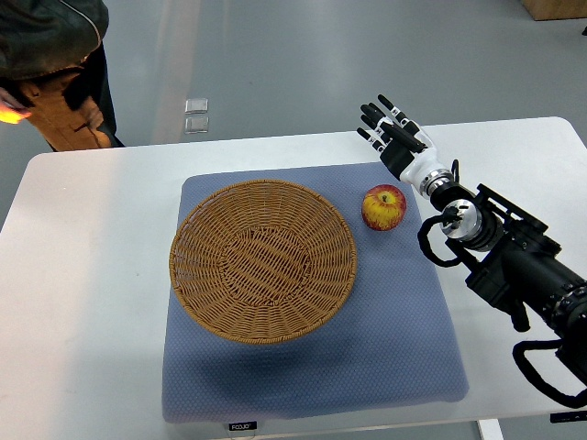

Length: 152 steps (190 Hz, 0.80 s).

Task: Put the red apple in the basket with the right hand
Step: 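Move the right hand toward the red-yellow apple beside the basket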

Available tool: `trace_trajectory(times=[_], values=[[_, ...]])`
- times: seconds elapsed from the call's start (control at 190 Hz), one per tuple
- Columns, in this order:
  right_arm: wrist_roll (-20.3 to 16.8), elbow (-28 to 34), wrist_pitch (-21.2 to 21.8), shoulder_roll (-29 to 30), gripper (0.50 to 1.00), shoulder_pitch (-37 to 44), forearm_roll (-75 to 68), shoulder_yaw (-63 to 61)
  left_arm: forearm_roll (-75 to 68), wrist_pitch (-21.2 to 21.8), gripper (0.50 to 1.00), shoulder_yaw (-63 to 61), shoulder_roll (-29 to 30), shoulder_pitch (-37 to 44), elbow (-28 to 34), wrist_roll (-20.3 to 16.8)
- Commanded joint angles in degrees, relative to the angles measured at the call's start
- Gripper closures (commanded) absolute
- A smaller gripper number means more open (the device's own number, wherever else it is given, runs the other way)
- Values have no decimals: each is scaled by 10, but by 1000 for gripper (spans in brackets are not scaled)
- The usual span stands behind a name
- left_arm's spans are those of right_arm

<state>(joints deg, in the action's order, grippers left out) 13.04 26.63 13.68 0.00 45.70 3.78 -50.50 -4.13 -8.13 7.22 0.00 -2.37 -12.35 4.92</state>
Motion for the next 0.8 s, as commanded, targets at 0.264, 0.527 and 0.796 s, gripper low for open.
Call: trace_trajectory(times=[0.264,0.527,0.796], values=[[-10,3,3,-15,576,24,5,32,1,0,500,1,0,0,0,0],[-71,11,36,-91,576,151,109,230,0,0,500,0,0,0,-1,0],[-135,57,146,-124,576,375,314,668,0,0,500,0,0,-1,-1,0]])
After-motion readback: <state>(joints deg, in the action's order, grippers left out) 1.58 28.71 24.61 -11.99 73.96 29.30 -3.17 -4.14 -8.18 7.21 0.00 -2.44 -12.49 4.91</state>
